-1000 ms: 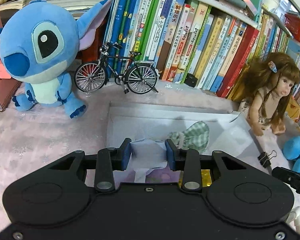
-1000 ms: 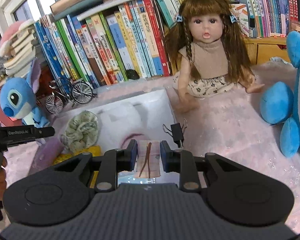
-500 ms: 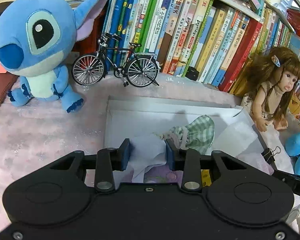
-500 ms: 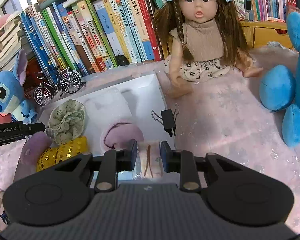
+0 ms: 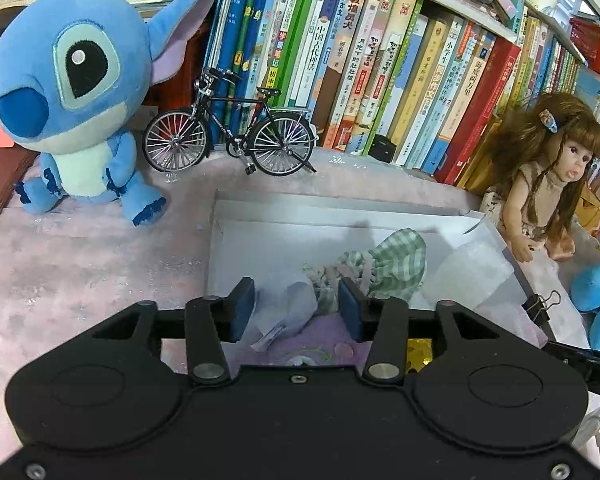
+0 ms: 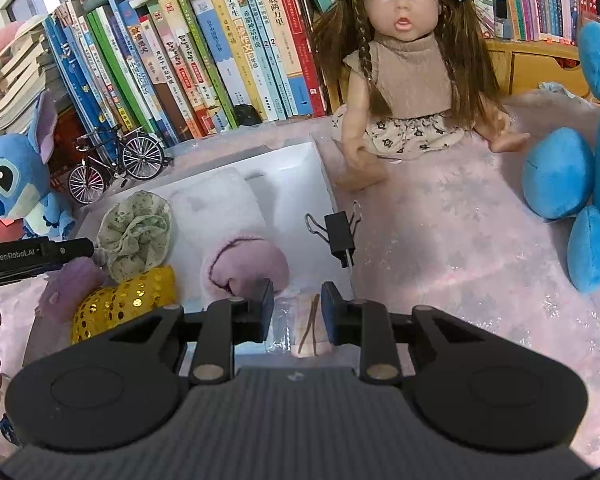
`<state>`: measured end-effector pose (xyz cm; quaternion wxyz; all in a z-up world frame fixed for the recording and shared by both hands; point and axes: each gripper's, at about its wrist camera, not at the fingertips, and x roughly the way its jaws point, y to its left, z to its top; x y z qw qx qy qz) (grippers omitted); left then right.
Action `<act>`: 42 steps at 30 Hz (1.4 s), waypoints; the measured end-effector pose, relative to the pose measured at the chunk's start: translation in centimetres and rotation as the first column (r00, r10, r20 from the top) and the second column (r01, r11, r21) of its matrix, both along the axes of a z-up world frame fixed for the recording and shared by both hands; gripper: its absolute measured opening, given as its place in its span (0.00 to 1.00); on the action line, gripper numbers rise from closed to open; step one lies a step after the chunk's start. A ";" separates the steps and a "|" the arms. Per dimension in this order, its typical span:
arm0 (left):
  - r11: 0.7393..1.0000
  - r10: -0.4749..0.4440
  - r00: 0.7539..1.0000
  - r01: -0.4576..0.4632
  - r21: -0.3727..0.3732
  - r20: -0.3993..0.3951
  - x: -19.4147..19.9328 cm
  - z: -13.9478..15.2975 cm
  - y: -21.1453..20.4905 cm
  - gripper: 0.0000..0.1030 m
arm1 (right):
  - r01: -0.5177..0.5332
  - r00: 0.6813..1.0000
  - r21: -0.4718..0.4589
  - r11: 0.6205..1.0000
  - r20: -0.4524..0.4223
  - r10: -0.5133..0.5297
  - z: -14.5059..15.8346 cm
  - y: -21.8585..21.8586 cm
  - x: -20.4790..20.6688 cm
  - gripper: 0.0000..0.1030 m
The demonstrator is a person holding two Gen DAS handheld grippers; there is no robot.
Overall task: Organize soft objects
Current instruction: 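Open the left tool to release the white paper while the right tool releases the packet in the box, then move both tools back to the pipe frame, left tool toward the navy floral cloth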
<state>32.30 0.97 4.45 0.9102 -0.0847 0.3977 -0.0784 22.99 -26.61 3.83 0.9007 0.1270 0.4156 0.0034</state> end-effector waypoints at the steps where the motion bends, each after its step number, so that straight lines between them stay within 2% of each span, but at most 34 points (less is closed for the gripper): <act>1: 1.000 0.001 1.000 -0.001 -0.001 0.004 -0.2 0.1 0.0 0.49 | -0.002 1.000 -0.001 1.000 0.001 0.002 0.1 0.0 -0.1 0.45; 8: 1.000 0.005 0.998 -0.006 0.017 0.057 -1.7 1.1 -0.1 0.71 | -0.017 1.000 -0.015 1.000 0.021 0.017 0.9 0.3 -0.8 0.57; 13: 0.999 -0.012 0.995 0.008 0.040 0.097 -3.1 2.1 -0.3 0.76 | -0.034 0.998 -0.023 0.999 0.053 0.036 1.8 0.5 -1.8 0.69; 19: 1.000 -0.011 0.990 0.008 0.022 0.138 -5.1 3.4 0.1 0.81 | -0.047 0.995 -0.008 0.999 0.091 0.047 2.7 0.6 -3.1 0.82; 26: 0.999 -0.036 0.981 0.039 -0.013 0.191 -8.2 4.8 0.5 0.86 | -0.074 0.985 0.006 0.997 0.158 0.072 4.0 0.7 -5.2 0.88; 29: 0.998 -0.043 0.976 0.050 -0.027 0.212 -9.6 5.3 0.7 0.86 | -0.085 0.977 0.017 0.996 0.196 0.080 4.4 0.7 -6.3 0.98; 42: 0.996 -0.064 0.957 0.078 -0.038 0.283 -15.8 5.9 1.5 0.92 | -0.134 0.931 0.023 0.991 0.344 0.118 5.9 1.4 -11.1 1.00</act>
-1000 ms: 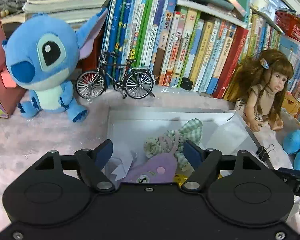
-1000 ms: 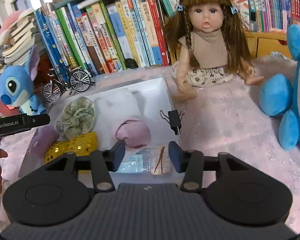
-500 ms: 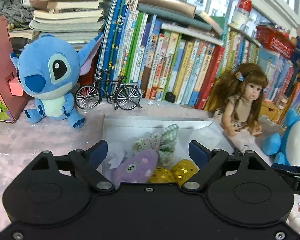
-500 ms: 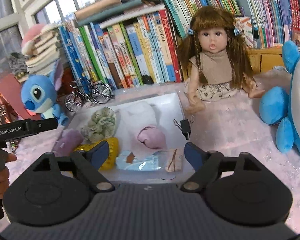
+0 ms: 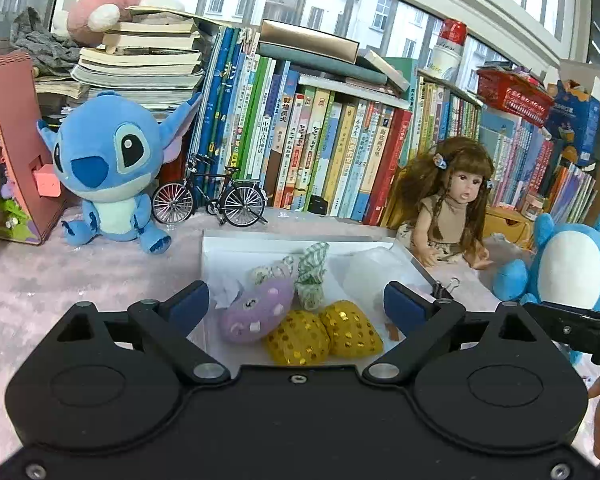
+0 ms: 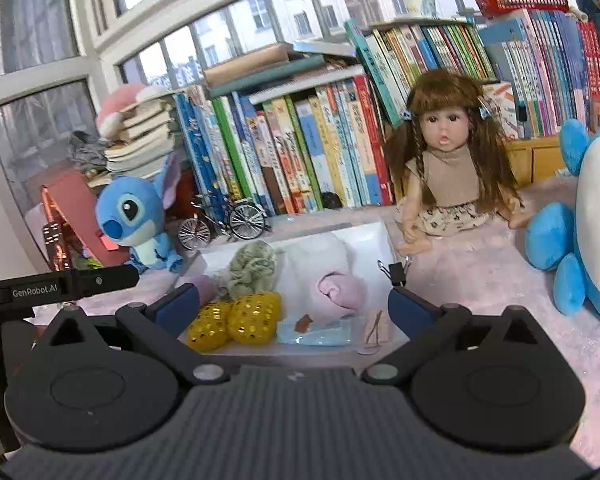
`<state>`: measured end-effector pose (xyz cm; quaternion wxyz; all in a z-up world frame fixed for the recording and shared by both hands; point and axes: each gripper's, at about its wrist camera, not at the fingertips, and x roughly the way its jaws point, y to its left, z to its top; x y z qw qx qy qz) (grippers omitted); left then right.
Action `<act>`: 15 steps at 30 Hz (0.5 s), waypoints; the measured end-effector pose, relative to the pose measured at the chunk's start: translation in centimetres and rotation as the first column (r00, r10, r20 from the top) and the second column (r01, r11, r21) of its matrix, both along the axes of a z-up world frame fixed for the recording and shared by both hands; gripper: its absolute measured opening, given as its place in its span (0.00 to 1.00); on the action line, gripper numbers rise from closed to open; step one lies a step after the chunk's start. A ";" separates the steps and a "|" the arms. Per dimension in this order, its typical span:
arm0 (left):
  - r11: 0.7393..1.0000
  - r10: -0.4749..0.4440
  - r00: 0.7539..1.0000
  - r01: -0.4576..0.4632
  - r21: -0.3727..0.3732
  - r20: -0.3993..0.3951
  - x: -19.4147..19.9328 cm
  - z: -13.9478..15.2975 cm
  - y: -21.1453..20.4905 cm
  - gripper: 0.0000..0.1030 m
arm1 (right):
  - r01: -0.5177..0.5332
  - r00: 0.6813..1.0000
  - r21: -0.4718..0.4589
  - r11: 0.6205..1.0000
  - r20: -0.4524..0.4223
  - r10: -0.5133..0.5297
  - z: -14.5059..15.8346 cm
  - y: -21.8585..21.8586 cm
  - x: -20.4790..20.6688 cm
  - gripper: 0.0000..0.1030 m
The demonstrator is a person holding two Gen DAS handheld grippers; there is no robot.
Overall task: Organize soft objects
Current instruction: 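Move both tools back to the pipe frame, left tool toward the navy floral cloth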
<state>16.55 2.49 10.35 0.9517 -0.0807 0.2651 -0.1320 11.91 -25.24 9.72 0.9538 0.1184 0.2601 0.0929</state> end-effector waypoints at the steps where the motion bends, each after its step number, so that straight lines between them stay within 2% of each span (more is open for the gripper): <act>1: 1.000 0.001 1.000 -0.001 -0.008 -0.002 -0.4 -0.1 0.1 0.93 | -0.006 1.000 0.000 1.000 0.012 0.006 0.0 0.1 -0.4 1.00; 6: 0.999 0.013 1.000 -0.013 -0.045 0.008 -2.2 -0.5 0.9 0.93 | -0.020 0.998 -0.035 0.999 0.065 0.022 -0.2 0.7 -2.0 1.00; 15: 1.000 0.011 0.997 -0.010 -0.008 0.075 -5.4 -1.3 0.9 0.95 | -0.023 0.991 -0.095 0.995 0.126 0.035 -1.0 2.3 -4.3 1.00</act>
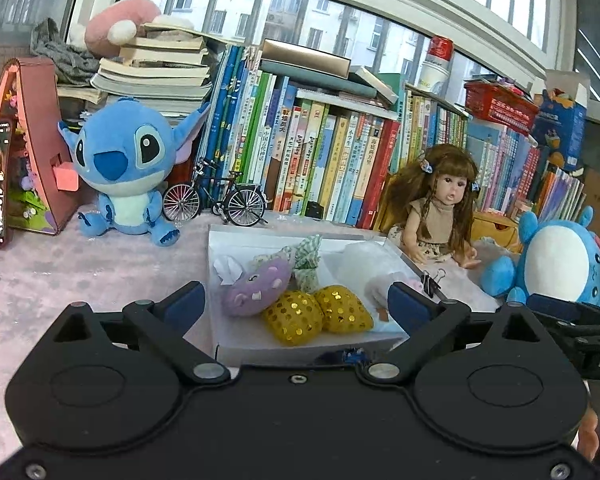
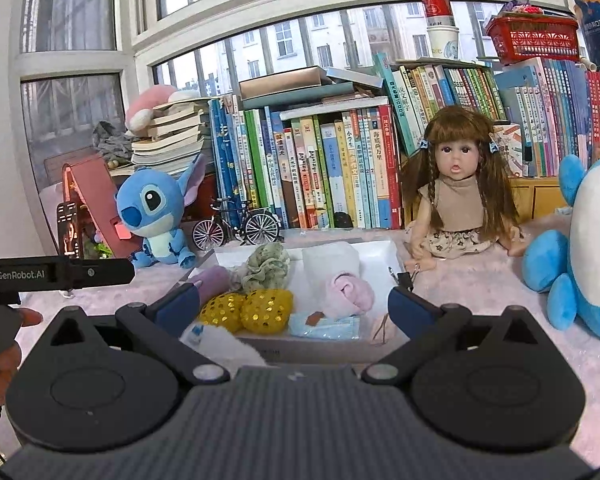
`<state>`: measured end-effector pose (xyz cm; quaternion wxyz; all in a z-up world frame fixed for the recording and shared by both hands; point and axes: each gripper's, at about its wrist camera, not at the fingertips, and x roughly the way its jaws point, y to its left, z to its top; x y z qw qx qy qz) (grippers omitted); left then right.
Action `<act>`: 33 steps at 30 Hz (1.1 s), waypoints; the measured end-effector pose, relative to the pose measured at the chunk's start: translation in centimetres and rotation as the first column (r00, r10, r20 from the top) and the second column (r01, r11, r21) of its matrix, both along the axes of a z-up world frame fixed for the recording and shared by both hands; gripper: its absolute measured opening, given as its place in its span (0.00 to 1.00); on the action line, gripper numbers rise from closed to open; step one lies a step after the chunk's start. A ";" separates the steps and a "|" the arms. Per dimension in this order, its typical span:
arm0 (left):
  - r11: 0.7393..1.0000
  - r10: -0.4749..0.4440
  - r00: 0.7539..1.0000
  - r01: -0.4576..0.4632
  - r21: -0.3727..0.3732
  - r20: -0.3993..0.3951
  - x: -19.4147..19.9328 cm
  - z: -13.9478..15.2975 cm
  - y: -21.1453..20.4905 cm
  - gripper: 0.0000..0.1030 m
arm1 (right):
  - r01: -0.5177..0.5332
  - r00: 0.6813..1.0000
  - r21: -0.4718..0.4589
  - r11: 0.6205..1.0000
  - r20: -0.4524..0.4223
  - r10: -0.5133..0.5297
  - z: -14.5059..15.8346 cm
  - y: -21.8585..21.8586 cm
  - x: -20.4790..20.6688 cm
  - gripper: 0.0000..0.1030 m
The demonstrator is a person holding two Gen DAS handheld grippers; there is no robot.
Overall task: Organize soft objects
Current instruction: 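Move both tools back to the pipe frame, left tool toward the navy floral cloth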
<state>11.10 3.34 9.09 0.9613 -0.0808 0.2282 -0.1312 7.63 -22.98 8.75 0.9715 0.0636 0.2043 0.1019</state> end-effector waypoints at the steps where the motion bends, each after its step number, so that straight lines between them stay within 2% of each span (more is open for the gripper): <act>1: 1.000 -0.003 1.000 0.003 0.002 0.003 -0.3 -0.1 0.0 0.95 | -0.001 1.000 0.000 1.000 0.002 0.001 -0.1 0.1 -0.2 1.00; 12: 1.000 0.000 1.000 0.000 0.004 0.005 -2.1 -1.5 0.4 0.95 | 0.020 0.995 0.003 1.000 0.097 -0.020 -0.8 0.9 -2.4 1.00; 20: 1.000 0.010 1.000 -0.010 0.024 0.015 -2.8 -2.4 0.8 0.95 | 0.047 0.995 0.081 0.996 0.085 -0.054 -1.7 0.3 -2.5 1.00; 24: 0.999 0.018 1.000 -0.018 0.029 0.019 -2.9 -2.7 0.9 0.95 | 0.053 0.996 0.057 0.997 0.068 -0.057 -2.1 0.6 -2.5 1.00; 33: 0.996 0.039 0.996 -0.045 0.075 0.086 -3.8 -3.0 0.6 0.95 | 0.066 0.995 0.049 0.997 0.074 -0.069 -2.8 0.8 -2.8 1.00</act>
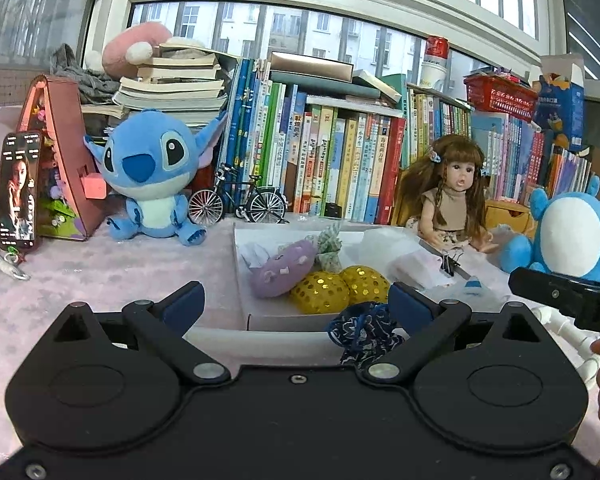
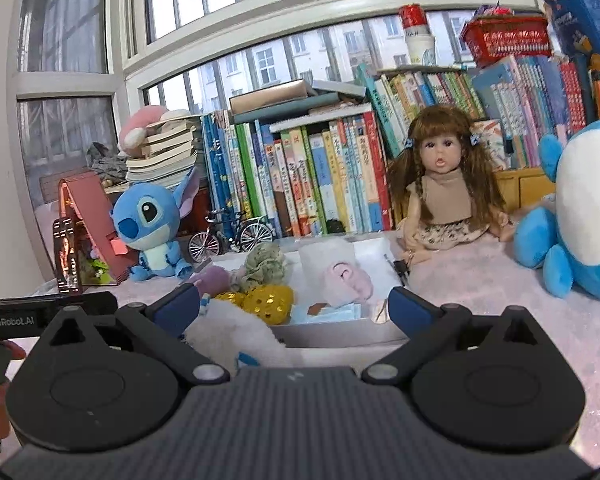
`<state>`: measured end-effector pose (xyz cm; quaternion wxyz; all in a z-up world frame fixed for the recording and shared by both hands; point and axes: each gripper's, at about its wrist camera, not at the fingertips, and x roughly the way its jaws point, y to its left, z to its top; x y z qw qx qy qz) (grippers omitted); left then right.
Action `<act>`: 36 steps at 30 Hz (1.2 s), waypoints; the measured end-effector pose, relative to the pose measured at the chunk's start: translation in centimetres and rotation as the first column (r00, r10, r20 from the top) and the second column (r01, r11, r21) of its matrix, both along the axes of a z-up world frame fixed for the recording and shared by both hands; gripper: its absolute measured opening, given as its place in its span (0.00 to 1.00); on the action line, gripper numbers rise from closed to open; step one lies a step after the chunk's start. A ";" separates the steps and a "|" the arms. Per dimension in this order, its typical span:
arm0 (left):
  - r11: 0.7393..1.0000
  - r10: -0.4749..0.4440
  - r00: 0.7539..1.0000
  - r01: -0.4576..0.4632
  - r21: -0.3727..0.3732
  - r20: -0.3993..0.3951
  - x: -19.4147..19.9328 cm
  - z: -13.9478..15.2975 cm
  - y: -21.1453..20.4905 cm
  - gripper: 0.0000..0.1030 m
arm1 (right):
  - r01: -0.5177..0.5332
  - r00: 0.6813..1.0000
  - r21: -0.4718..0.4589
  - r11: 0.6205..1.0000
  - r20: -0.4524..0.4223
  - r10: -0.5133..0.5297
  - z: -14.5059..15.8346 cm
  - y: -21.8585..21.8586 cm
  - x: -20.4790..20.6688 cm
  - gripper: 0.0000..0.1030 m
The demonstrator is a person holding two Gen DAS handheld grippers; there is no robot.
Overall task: Organize soft objects
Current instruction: 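Move both tools back to the pipe frame, left tool toward the navy floral cloth, then close the left tool on the navy floral cloth while the right tool approaches the white fluffy plush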
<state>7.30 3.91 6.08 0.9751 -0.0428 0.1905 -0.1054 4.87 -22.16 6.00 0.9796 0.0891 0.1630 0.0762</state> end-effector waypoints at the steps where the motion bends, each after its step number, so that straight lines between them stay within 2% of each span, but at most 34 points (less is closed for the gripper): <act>1: 1.000 0.002 1.000 -0.002 -0.001 0.001 -0.1 0.0 0.0 0.95 | 0.005 1.000 -0.008 1.000 0.007 -0.005 0.0 0.1 -0.1 1.00; 6: 1.000 0.005 1.000 -0.005 -0.019 -0.009 -0.1 -0.2 0.2 0.96 | 0.022 0.999 -0.057 0.998 0.034 -0.020 -0.1 0.5 -0.5 1.00; 11: 0.999 0.002 0.998 0.001 -0.049 0.060 -0.8 -0.7 0.6 0.96 | 0.020 0.999 -0.094 0.995 0.034 -0.016 -0.3 1.0 -0.8 1.00; 17: 1.000 0.008 1.000 -0.007 -0.027 0.027 -0.6 -0.9 0.5 0.96 | -0.009 1.000 -0.132 0.991 0.020 0.011 -0.6 2.0 -1.1 1.00; 22: 1.000 0.014 1.000 -0.015 0.010 0.022 -0.6 -1.1 0.4 0.96 | -0.031 0.999 -0.092 0.995 -0.013 0.030 -0.9 2.1 -0.8 1.00; 29: 0.999 0.014 1.000 -0.014 0.035 -0.008 -0.3 -1.4 0.2 0.95 | -0.056 0.997 -0.130 0.990 -0.056 0.049 -1.5 3.1 -0.3 1.00; 36: 0.999 0.006 0.999 -0.005 0.035 -0.039 0.3 -1.6 0.2 0.91 | -0.080 0.988 -0.050 0.996 -0.135 0.072 -2.1 2.8 0.8 1.00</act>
